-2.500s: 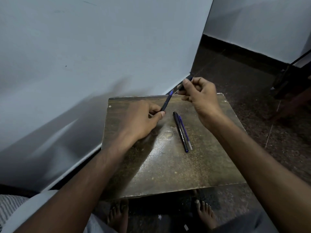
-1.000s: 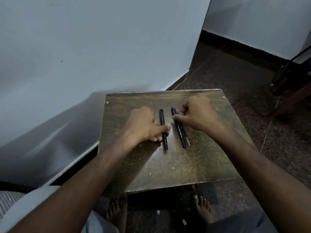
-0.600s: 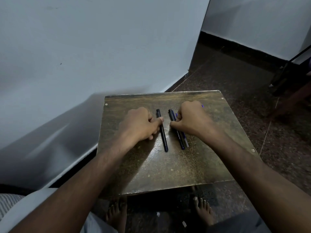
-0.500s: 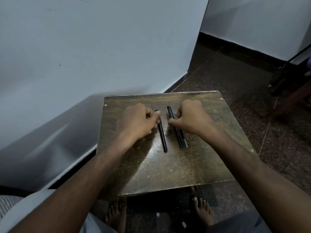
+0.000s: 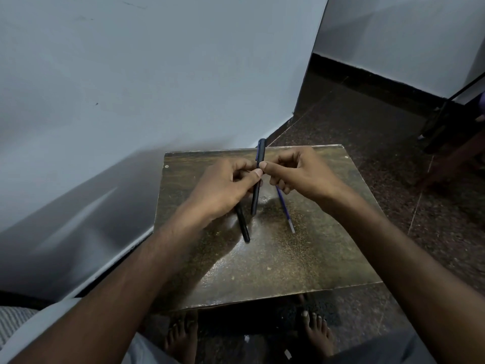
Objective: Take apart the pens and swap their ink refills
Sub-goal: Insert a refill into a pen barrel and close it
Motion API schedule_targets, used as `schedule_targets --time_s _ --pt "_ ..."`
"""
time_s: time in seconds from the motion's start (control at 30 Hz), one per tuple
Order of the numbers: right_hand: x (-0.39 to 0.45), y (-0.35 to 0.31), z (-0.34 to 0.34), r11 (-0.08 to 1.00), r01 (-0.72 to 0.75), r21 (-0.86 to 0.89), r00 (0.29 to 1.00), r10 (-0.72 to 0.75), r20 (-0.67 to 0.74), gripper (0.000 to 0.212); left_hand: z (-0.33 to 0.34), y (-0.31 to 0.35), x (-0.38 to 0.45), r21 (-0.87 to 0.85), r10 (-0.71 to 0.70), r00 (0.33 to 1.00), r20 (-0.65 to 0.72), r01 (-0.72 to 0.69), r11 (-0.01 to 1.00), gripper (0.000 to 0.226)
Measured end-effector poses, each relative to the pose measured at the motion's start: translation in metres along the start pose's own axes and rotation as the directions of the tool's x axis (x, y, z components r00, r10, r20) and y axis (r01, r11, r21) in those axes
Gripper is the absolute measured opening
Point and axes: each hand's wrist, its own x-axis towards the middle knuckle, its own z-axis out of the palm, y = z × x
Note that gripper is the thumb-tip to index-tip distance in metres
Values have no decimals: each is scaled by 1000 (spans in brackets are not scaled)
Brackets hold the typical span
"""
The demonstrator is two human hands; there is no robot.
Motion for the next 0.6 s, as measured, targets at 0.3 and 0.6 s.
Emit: schedule_targets --time_s 0.3,0.6 --pt "7 9 -1 978 -65 200 989 89 -117 16 8 2 -2 55 3 996 84 -7 998 16" --pt "7 3 3 923 -56 380 994 89 -70 21 18 -2 3 -82 -13 1000 -3 13 997 36"
